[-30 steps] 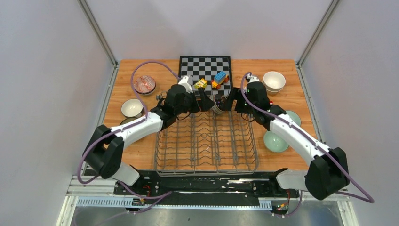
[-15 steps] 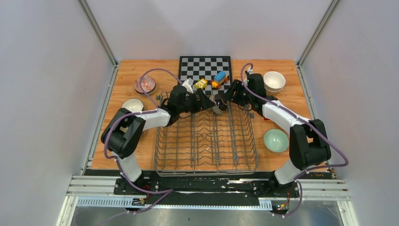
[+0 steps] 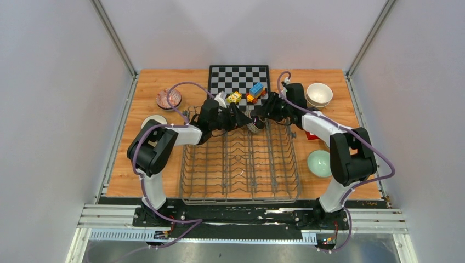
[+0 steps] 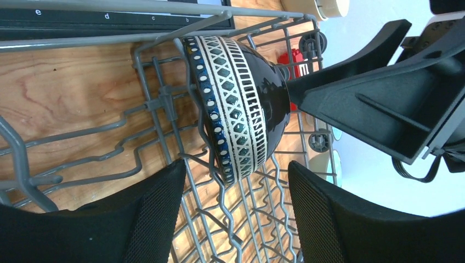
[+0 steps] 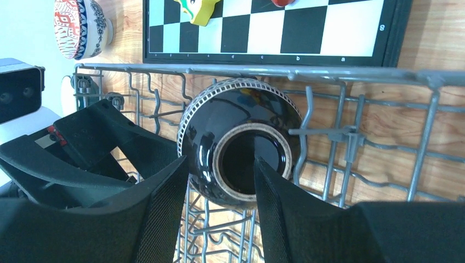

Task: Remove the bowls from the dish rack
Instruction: Pick up the bowl from the dish rack.

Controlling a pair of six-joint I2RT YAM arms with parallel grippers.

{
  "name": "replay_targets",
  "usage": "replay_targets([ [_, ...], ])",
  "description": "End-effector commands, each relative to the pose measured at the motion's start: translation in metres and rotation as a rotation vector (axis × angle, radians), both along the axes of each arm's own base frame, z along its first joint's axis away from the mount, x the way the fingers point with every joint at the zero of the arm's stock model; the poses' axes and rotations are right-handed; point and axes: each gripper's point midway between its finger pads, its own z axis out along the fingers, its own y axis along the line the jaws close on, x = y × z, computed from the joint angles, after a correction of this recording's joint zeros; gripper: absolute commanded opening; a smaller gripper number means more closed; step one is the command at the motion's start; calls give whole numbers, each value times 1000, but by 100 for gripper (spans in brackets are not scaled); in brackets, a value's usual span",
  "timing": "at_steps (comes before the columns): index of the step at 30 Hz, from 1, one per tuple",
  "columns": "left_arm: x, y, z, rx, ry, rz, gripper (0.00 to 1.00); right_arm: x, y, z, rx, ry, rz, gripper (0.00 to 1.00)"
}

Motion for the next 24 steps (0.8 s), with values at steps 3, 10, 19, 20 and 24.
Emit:
replay_targets([
  [3,16,-10,20,-95,-66,-14,62,7,5,5,34,7,33,49],
  [10,13,-14,27,-142,-80,-39,52,5,2,1,27,20,22,46],
  [19,12,-13,28,-122,-87,-49,58,3,-9,-3,17,32,-9,45],
  [20,12,-12,25,-104,-84,-49,59,3,-9,-3,18,31,-8,45],
  [24,9,-15,18,-57,-73,-63,59,2,-9,-1,26,32,-6,45],
])
